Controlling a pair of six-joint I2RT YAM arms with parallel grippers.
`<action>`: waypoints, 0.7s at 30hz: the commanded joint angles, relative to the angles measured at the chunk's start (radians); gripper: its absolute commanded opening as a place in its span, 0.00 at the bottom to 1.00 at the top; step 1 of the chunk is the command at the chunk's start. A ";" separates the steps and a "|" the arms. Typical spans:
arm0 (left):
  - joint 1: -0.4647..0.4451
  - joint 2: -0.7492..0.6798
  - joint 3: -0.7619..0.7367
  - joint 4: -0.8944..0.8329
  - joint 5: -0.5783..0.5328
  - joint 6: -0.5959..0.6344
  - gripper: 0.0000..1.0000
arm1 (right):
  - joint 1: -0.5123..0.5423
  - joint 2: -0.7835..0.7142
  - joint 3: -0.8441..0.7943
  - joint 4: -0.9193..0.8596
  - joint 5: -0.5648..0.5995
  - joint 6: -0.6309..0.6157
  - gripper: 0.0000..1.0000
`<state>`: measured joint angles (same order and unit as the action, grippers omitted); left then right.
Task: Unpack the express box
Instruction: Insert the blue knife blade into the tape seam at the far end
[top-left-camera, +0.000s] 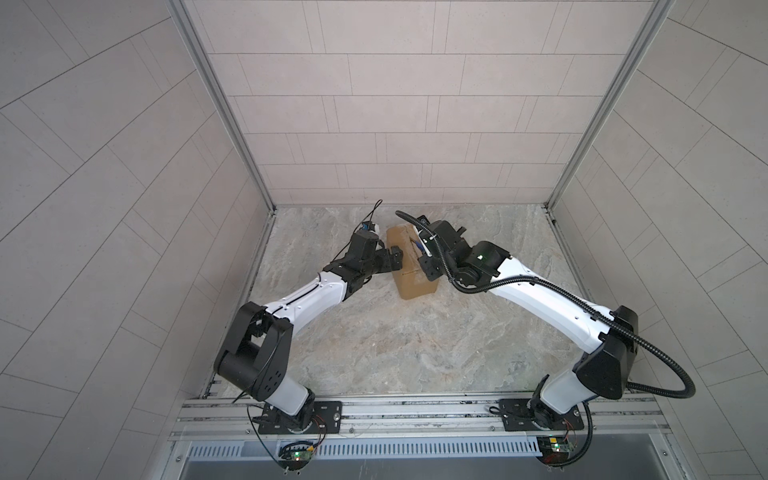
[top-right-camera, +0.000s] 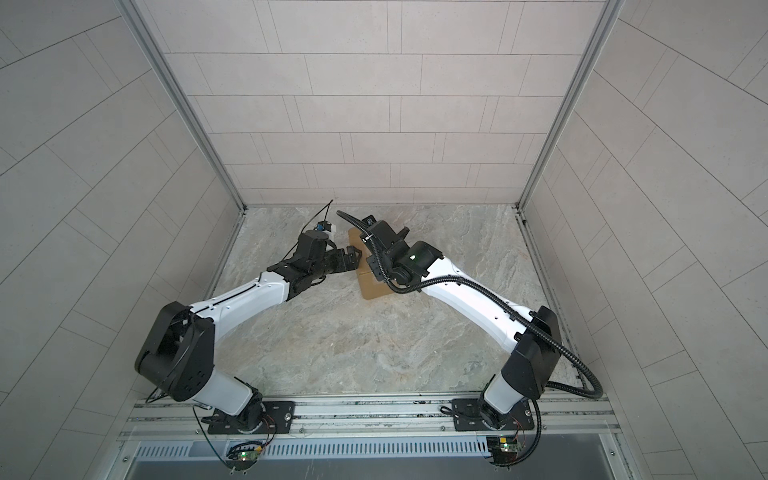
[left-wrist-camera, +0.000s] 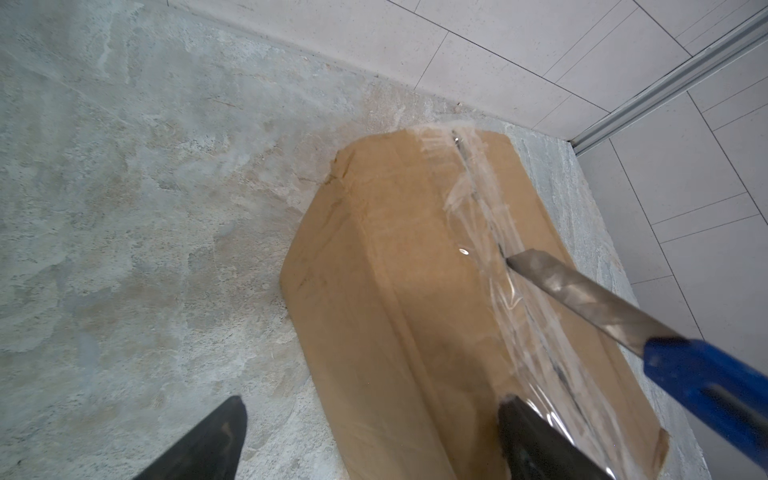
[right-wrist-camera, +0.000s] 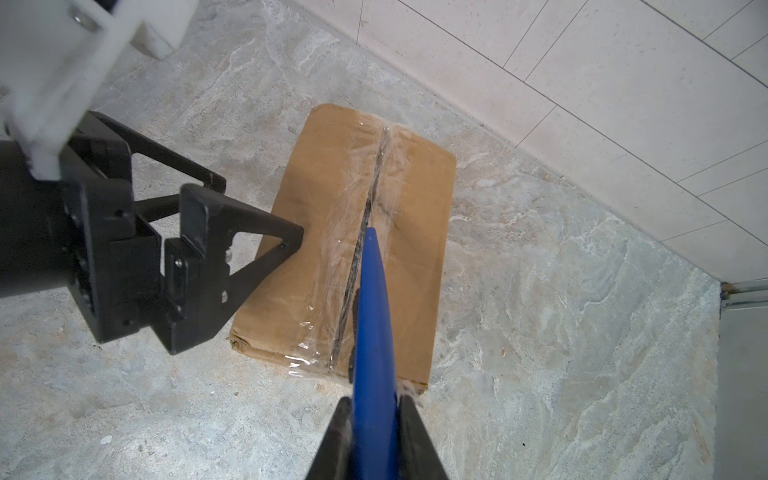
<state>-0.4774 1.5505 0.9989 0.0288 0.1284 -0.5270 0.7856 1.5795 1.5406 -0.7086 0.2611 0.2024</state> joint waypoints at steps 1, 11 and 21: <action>0.002 0.019 -0.008 -0.015 -0.006 -0.006 0.97 | 0.007 0.020 0.025 -0.025 0.036 0.000 0.00; 0.002 0.029 -0.024 0.031 0.038 -0.047 0.97 | 0.012 0.043 0.028 -0.012 0.004 -0.011 0.00; -0.056 0.040 -0.029 0.065 0.034 -0.100 0.96 | 0.010 0.058 0.088 -0.064 -0.013 -0.079 0.00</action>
<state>-0.5022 1.5700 0.9897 0.0834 0.1566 -0.6060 0.7918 1.6257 1.5940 -0.7486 0.2592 0.1608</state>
